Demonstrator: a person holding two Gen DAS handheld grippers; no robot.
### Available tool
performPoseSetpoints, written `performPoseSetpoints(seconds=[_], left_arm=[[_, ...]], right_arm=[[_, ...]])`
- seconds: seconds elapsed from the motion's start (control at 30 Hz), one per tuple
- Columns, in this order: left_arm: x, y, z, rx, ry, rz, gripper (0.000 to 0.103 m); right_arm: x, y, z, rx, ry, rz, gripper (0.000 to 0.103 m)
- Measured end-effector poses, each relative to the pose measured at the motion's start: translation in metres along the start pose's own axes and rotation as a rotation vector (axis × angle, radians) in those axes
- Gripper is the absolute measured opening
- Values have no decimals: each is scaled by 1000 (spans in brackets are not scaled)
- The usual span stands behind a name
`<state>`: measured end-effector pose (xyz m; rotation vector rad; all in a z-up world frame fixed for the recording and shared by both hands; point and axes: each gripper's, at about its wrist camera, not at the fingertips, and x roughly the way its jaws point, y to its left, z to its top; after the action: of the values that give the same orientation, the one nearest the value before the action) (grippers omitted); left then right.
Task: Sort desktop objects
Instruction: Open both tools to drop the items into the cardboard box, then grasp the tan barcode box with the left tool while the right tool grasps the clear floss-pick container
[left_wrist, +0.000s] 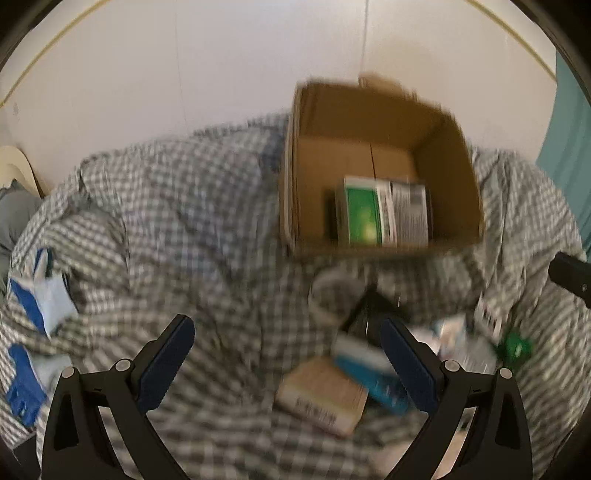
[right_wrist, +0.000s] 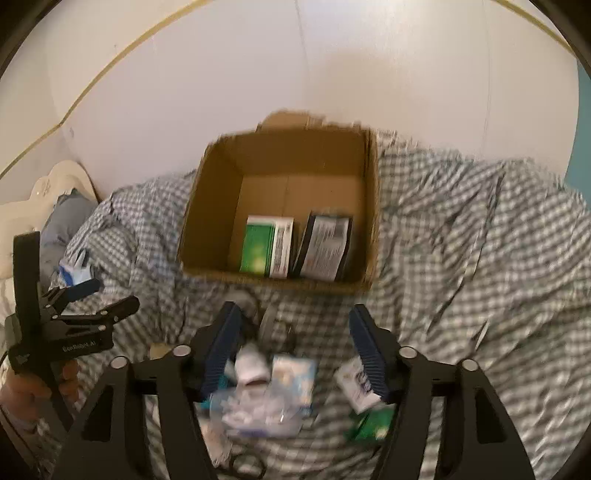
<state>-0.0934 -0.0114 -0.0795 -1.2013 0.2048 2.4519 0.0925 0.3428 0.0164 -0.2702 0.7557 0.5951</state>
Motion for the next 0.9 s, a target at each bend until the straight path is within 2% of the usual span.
performPoseSetpoints(seconds=[0.17, 0.3, 0.4, 0.53, 0.77, 0.9], left_arm=[[14, 1, -29, 30, 47, -17, 103], [29, -7, -50, 124, 88, -47, 103], [37, -13, -59, 176, 120, -99, 103], [53, -19, -59, 199, 171, -144, 103], [72, -6, -42, 166, 217, -218, 103], [85, -14, -48, 213, 271, -225, 103]], right_arm=[[17, 4, -35, -19, 42, -41, 71], [33, -1, -51, 1, 90, -42, 71], [40, -3, -58, 14, 108, -26, 71], [50, -3, -60, 17, 125, -15, 71], [64, -3, -61, 17, 165, 2, 71], [70, 4, -60, 11, 186, 23, 72]])
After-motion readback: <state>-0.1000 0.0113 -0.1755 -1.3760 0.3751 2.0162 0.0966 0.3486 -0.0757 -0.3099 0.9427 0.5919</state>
